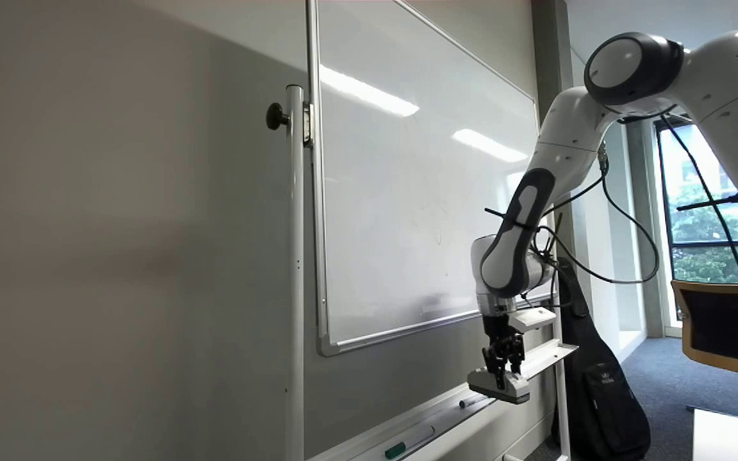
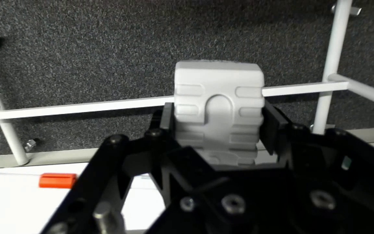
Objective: Move the grey eraser to the left
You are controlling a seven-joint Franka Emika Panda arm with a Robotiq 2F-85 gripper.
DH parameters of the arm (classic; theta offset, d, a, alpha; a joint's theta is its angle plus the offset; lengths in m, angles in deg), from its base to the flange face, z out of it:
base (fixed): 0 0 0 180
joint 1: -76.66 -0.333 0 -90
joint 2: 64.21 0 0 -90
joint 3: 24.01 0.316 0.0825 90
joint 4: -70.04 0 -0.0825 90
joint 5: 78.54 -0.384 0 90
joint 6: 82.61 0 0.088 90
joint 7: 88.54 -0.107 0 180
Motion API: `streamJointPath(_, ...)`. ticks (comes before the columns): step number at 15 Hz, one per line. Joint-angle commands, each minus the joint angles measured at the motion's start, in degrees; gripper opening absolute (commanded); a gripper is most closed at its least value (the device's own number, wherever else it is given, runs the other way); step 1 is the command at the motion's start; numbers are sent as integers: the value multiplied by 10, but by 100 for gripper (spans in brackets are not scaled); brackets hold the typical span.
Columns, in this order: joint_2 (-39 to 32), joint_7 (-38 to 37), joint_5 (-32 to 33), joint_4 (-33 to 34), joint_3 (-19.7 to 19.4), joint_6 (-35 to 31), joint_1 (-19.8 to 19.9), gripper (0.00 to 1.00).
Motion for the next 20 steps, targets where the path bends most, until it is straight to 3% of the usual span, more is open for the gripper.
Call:
streamJointPath(1,21,21,-33,0,49,57,-5,38)
streamJointPath(9,21,95,-112,8,125,84,-2,38)
streamJointPath(12,19,118,-126,-5,137,43,-9,38)
streamJointPath(20,-18,93,-130,-5,174,-64,-33,38)
